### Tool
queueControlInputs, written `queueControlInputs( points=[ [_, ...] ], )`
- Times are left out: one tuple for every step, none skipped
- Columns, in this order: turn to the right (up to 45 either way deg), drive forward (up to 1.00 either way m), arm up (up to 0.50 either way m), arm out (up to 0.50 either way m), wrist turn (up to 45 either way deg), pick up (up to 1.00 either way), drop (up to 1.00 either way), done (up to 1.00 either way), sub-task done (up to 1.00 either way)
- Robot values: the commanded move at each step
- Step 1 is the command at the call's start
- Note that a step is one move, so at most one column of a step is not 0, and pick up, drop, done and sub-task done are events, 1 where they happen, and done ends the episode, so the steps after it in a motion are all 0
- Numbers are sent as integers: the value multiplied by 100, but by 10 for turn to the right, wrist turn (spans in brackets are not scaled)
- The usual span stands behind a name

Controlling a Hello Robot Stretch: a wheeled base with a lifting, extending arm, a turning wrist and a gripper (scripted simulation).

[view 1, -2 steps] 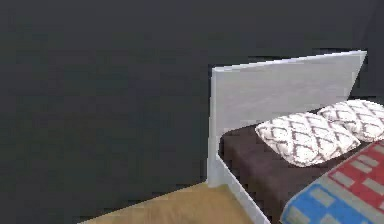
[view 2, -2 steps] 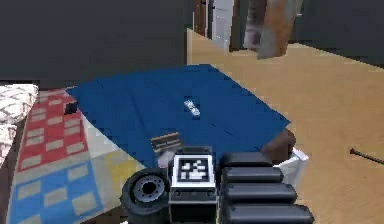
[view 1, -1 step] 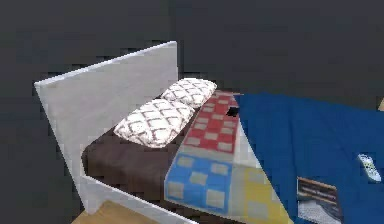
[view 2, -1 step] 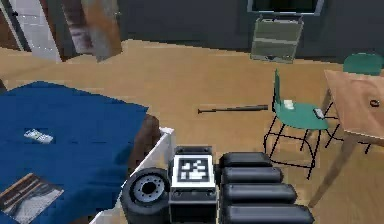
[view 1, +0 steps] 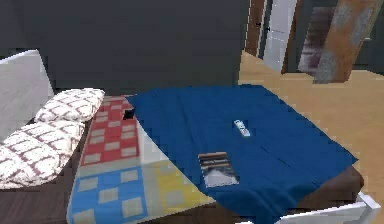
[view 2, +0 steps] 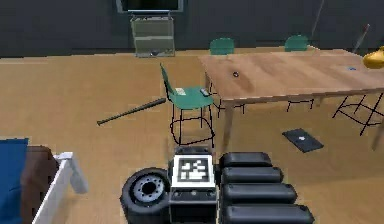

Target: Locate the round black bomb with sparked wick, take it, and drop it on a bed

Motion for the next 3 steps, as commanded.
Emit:
queueControlInputs(
  points=[
    [0,25,0,0,0,0,0,0,0],
    [-450,0,0,0,0,0,0,0,0],
    [-450,0,0,0,0,0,0,0,0]
  ],
)
